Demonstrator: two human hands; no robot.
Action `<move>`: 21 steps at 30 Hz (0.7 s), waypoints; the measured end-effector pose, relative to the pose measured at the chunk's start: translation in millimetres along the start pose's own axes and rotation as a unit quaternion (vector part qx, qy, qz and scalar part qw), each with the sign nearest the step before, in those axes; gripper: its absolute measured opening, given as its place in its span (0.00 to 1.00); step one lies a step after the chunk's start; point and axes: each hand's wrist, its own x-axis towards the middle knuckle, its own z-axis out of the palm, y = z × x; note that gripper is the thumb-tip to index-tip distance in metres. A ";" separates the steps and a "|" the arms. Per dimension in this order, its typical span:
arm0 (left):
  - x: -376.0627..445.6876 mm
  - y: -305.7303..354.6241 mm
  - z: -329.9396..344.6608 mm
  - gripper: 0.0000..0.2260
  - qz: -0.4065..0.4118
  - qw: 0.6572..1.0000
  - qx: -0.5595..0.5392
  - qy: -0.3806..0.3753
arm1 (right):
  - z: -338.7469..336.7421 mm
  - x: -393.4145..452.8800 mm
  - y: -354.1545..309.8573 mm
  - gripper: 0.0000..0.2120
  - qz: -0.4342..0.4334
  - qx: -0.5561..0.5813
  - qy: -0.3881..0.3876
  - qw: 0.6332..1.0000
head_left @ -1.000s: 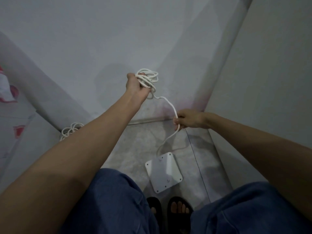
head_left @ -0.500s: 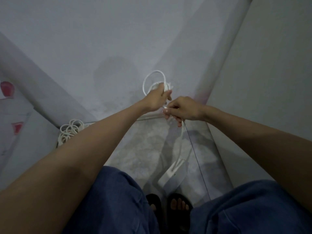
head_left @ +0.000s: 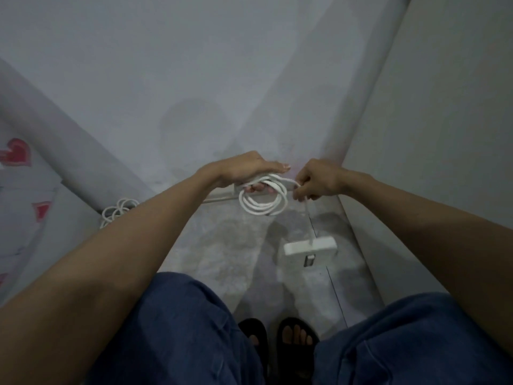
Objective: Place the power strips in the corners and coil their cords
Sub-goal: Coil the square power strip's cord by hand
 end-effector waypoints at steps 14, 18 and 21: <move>14.5 4.0 -37.9 0.26 0.083 0.669 -0.737 0.055 | 9.5 -1.7 11.7 0.20 -0.011 0.053 0.016 0.998; 24.1 5.6 -31.9 0.18 0.076 0.657 -0.725 0.194 | 18.7 -0.5 -1.4 0.24 -0.020 -0.012 -0.031 0.999; 33.0 1.9 -22.3 0.17 0.062 0.671 -0.704 0.223 | 20.4 -3.8 -6.5 0.22 -0.024 -0.064 -0.055 0.996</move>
